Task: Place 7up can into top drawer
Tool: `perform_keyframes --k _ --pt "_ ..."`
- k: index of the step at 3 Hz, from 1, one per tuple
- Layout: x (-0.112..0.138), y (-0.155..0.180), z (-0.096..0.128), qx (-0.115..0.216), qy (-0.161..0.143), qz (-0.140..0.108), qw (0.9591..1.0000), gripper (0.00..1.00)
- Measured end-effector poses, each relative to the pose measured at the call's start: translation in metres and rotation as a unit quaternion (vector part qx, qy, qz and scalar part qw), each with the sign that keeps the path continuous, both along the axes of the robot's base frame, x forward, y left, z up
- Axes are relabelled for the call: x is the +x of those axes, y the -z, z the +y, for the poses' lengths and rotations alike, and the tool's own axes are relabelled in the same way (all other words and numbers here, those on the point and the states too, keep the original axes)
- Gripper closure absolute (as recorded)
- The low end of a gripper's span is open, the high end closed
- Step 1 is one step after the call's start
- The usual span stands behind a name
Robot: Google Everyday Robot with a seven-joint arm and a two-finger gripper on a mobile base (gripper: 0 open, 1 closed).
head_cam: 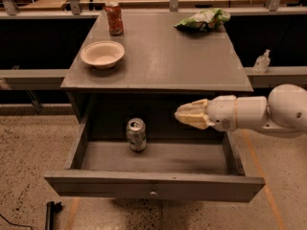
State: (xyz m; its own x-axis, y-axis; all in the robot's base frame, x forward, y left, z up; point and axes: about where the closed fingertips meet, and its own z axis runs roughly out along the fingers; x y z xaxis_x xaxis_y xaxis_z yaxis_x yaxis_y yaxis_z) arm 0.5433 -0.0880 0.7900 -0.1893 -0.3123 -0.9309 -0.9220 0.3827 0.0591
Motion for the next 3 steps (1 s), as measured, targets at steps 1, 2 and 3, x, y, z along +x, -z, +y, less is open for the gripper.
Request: perform_keyframes --k 1,2,3 --pt "0.001 -0.068 -0.027 0.023 0.025 -0.04 0.9986 0.95" --pt "0.013 -0.131 -0.051 0.038 0.074 -0.129 0.9882 0.97" --pt "0.012 -0.127 -0.047 0.038 0.067 -0.121 0.9897 0.74"
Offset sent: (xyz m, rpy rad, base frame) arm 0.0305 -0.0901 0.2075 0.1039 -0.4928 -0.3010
